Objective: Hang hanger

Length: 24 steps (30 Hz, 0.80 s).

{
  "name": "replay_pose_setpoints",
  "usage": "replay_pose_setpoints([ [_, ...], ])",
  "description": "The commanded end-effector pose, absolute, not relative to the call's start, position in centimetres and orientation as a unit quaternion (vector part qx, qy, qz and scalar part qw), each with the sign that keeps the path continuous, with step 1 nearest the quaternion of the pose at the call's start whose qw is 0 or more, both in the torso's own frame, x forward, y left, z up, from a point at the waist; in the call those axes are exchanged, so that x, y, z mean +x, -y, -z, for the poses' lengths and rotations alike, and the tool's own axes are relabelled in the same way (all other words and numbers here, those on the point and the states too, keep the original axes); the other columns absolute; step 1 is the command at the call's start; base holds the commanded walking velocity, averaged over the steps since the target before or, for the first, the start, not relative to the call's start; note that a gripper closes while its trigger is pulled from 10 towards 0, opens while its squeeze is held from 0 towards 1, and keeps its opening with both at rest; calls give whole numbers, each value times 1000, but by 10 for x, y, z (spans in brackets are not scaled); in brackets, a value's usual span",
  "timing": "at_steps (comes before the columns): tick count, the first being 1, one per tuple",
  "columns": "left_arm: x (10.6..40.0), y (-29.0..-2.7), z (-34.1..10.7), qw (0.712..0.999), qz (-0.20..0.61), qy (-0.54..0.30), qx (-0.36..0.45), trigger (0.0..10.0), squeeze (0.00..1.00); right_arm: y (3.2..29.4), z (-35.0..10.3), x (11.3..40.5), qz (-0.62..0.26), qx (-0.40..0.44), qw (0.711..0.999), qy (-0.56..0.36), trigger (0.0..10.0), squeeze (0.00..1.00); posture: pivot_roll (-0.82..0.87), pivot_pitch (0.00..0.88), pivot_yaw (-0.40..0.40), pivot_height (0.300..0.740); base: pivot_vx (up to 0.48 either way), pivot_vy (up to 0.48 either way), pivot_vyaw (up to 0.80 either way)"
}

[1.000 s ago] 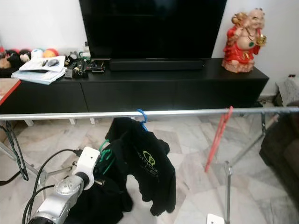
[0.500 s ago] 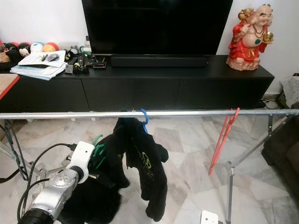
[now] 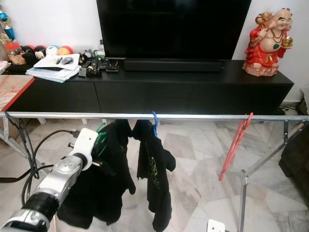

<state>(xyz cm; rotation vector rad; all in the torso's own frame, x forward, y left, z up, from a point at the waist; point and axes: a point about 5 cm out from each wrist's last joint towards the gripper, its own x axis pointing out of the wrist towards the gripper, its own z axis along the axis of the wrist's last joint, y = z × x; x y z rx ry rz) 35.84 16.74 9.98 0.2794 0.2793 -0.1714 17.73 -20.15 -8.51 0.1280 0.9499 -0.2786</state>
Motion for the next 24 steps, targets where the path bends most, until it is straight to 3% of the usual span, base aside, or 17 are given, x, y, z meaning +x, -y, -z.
replay_pose_setpoints([
  [1,368,-162,-115,980,90,-107,143,10000,0,202,86,175,136,62,875,-461,10000,0,44,36,-7,740,0,0,0],
  [10,366,-162,-112,982,103,-90,127,10000,0,202,87,174,138,66,874,-460,10000,0,39,40,-2,740,0,0,0],
  [24,334,-177,-95,987,111,-71,89,10000,0,201,88,171,139,68,873,-463,10000,0,52,53,0,740,0,0,0],
])
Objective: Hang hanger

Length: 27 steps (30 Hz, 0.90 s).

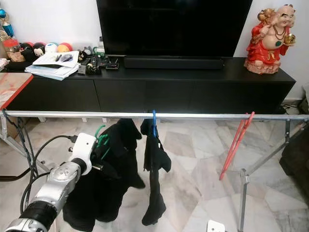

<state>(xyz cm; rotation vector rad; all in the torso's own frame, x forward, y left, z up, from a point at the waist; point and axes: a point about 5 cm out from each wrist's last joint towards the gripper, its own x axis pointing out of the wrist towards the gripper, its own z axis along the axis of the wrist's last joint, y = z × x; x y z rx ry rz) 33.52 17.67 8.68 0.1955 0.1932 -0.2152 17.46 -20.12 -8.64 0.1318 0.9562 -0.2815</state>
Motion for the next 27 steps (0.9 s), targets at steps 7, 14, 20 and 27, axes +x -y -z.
replay_pose_setpoints([
  [7,322,-178,-88,987,111,-80,81,10000,0,201,88,170,137,67,872,-465,10000,0,53,54,-2,740,0,0,0],
  [14,319,-175,-88,986,118,-83,86,10000,0,201,89,169,136,67,872,-466,10000,0,51,54,-1,740,248,0,0],
  [20,319,-175,-89,984,126,-86,94,10000,0,200,89,169,134,66,871,-467,10000,0,52,57,0,740,259,0,0],
  [27,312,-166,-89,970,203,-90,99,10000,0,199,89,169,134,66,871,-467,10000,0,54,60,0,740,109,0,0],
])
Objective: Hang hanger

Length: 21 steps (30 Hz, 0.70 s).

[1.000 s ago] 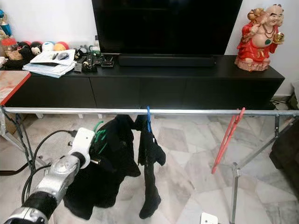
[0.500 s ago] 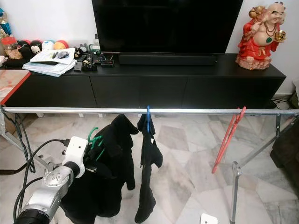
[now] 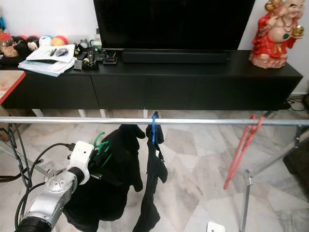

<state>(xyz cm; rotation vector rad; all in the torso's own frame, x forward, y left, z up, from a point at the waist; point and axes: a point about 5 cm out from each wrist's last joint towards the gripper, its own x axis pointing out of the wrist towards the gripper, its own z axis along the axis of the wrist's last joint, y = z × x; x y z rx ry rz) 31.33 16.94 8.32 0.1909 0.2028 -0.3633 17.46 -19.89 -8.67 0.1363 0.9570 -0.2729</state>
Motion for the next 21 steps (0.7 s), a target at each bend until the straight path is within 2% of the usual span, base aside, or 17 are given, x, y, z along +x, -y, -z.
replay_pose_setpoints([
  [1,310,-164,-88,965,220,-94,106,10000,0,199,89,169,133,65,871,-468,10000,0,54,60,0,740,0,0,0],
  [4,304,-163,-85,949,264,-113,131,10000,0,199,89,169,133,65,871,-468,10000,0,57,63,0,740,0,0,0],
  [12,308,-160,-88,945,271,-110,143,10000,0,199,89,169,129,62,871,-469,10000,0,58,64,-3,740,0,0,0],
  [14,313,-149,-90,935,299,-111,156,10000,0,198,90,169,127,61,871,-470,10000,0,58,63,-2,740,0,0,0],
  [21,332,-136,-100,933,302,-105,162,10000,0,197,90,169,127,62,871,-470,10000,0,53,58,1,740,0,0,0],
])
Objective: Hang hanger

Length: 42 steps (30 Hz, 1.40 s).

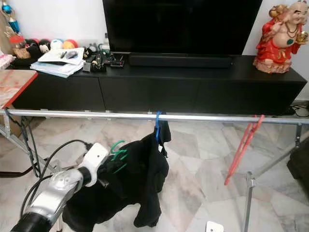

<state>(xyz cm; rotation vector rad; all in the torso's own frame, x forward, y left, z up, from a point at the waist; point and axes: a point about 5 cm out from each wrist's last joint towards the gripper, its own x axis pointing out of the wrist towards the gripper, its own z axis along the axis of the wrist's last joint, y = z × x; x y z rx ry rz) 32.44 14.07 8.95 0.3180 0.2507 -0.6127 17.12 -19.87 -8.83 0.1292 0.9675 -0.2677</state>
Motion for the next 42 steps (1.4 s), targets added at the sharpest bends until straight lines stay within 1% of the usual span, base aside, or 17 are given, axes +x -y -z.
replay_pose_setpoints([
  [1,335,-135,-101,934,299,-104,163,10000,0,197,90,169,127,62,871,-470,10000,0,50,57,1,740,0,0,0],
  [6,358,-136,-115,951,249,-100,156,10000,0,197,90,169,129,64,871,-470,10000,0,42,52,3,740,0,0,0],
  [13,376,-142,-134,965,197,-76,153,10000,0,198,90,169,130,62,871,-470,10000,0,43,49,-2,740,0,0,0],
  [14,380,-145,-139,970,176,-72,151,10000,0,199,89,169,130,61,871,-470,10000,0,42,47,-2,740,0,0,0],
  [18,388,-151,-144,977,134,-75,148,10000,0,199,89,170,128,60,871,-470,10000,0,40,45,-4,740,0,0,0],
  [23,391,-154,-144,979,109,-90,144,10000,0,200,89,170,128,59,871,-470,10000,0,36,45,-4,740,0,0,0],
  [30,390,-156,-127,973,85,-160,141,10000,0,200,89,170,128,57,871,-471,10000,0,35,48,-1,740,0,0,0],
  [39,382,-152,-107,963,94,-217,128,10000,0,199,89,170,127,56,871,-472,10000,0,37,56,-1,740,0,0,0],
  [42,383,-152,-108,965,92,-207,129,10000,0,199,89,169,126,56,870,-473,10000,0,38,59,2,740,0,0,0],
])
